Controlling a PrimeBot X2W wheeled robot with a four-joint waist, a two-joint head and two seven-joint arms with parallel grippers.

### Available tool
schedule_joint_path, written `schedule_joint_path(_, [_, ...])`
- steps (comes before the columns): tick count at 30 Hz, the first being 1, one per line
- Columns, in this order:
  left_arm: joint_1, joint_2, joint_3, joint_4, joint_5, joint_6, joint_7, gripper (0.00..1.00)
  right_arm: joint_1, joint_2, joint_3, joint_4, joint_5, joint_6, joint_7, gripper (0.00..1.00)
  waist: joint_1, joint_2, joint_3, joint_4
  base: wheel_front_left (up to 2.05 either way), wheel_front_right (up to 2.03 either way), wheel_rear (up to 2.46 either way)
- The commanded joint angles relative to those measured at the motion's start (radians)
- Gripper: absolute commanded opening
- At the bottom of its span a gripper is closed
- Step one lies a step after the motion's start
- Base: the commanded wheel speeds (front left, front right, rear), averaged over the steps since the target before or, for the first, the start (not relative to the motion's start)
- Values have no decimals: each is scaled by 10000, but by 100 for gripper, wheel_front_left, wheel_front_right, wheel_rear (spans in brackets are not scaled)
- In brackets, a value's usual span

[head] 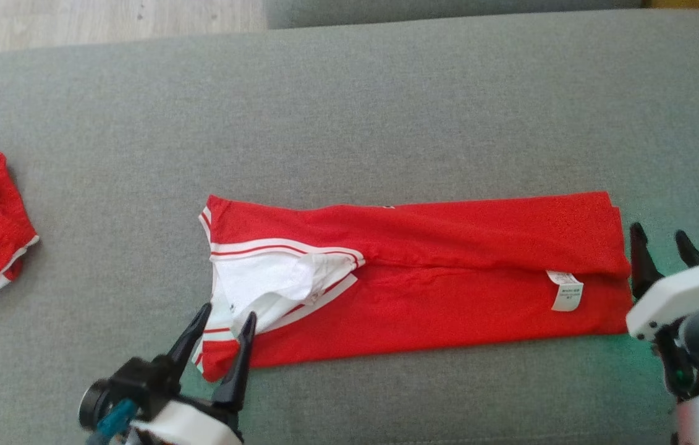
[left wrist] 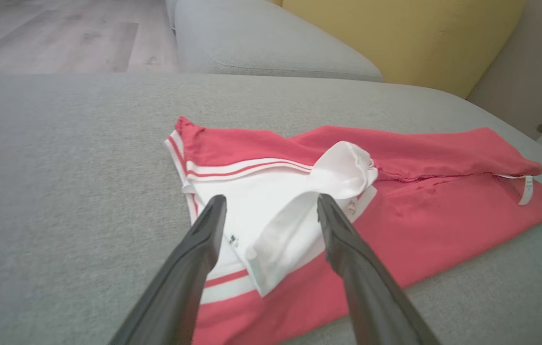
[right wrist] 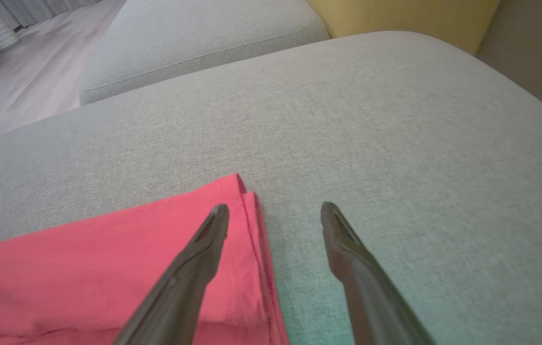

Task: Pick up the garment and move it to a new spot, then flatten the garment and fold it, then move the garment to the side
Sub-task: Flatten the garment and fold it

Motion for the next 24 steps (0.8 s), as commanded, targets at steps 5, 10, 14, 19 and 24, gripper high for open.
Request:
schedule_joint_path(5, [109, -69, 946, -45, -58, 581, -701, 100, 99, 89, -290, -406, -35, 39, -304, 100, 1, -1, -301, 151, 0, 0, 0])
schedule_joint_path(10, [238, -224, 1432, -34, 173, 1130, -964, 100, 140, 145, -467, -382, -119, 39, -310, 100, 1, -1, -450, 375, 0, 0, 0])
schedule_joint_path(14, [288, -301, 1778, -54, 290, 1327, -1041, 100, 68, 166, -370, -160, -215, 39, -255, 100, 1, -1, -457, 597, 0, 0, 0])
schedule_joint_path(19, [398, -344, 2046, -136, 400, 1411, -1073, 100, 43, 171, -390, 591, -560, 39, -298, 100, 1, -1, -409, 904, 0, 0, 0])
schedule_joint_path(24, [556, -361, 2140, -235, 485, 1437, -1083, 100, 199, 179, -413, 1421, -804, 39, -442, 100, 1, -1, -398, 1120, 0, 0, 0])
